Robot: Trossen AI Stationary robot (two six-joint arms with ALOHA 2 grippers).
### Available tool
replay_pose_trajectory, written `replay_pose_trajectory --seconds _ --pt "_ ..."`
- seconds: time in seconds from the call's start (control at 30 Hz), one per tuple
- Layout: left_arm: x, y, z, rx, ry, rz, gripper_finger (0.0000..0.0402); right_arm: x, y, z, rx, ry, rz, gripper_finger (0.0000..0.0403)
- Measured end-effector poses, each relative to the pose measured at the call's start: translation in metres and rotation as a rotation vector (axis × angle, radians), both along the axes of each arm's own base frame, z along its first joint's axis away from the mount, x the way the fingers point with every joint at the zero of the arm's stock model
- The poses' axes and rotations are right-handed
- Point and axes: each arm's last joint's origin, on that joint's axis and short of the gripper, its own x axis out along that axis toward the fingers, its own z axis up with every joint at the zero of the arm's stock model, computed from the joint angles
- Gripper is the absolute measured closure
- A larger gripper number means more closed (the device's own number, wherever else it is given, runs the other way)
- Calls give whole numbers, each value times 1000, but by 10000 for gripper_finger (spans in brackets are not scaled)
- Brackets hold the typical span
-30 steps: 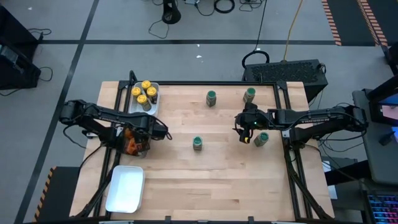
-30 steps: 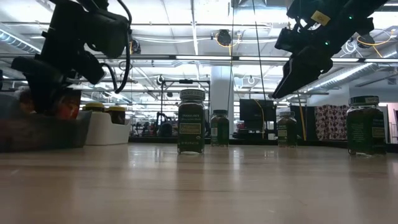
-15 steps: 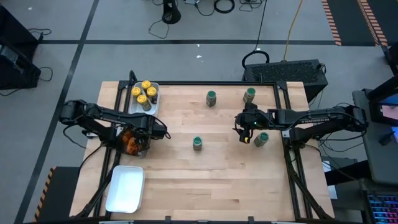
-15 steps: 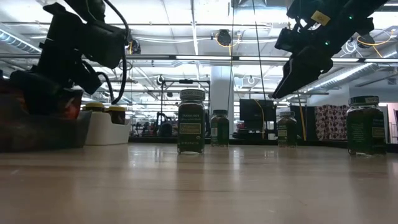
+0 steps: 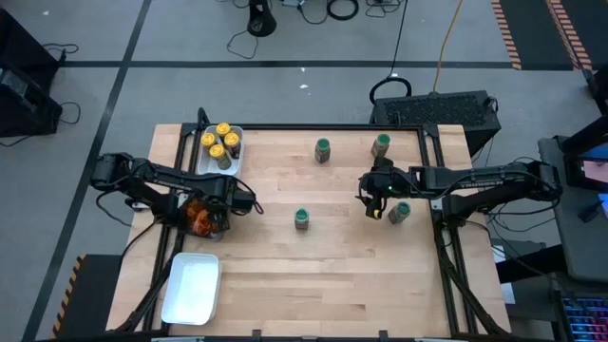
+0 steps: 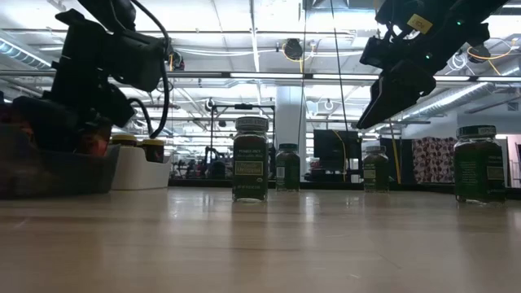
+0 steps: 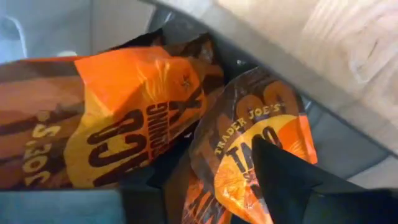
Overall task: Sort spices by type
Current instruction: Put the orange seasoning pack into the black bin
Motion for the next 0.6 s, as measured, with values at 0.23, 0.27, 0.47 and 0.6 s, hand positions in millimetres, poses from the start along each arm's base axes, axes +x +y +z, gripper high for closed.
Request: replay_pose_trajectory --seconds 0.23,0.27,0.47,0.6 --pt "-1 -1 0 -53 12 -32 337 0 0 0 0 1 0 145" --pt "-1 -1 0 -64 13 -45 356 0 0 0 0 1 0 145" --pt "-2 -2 1 -78 29 -59 393 0 0 0 -1 1 1 145" --pt "-3 -2 11 -81 75 -57 397 0 0 0 -2 2 1 145"
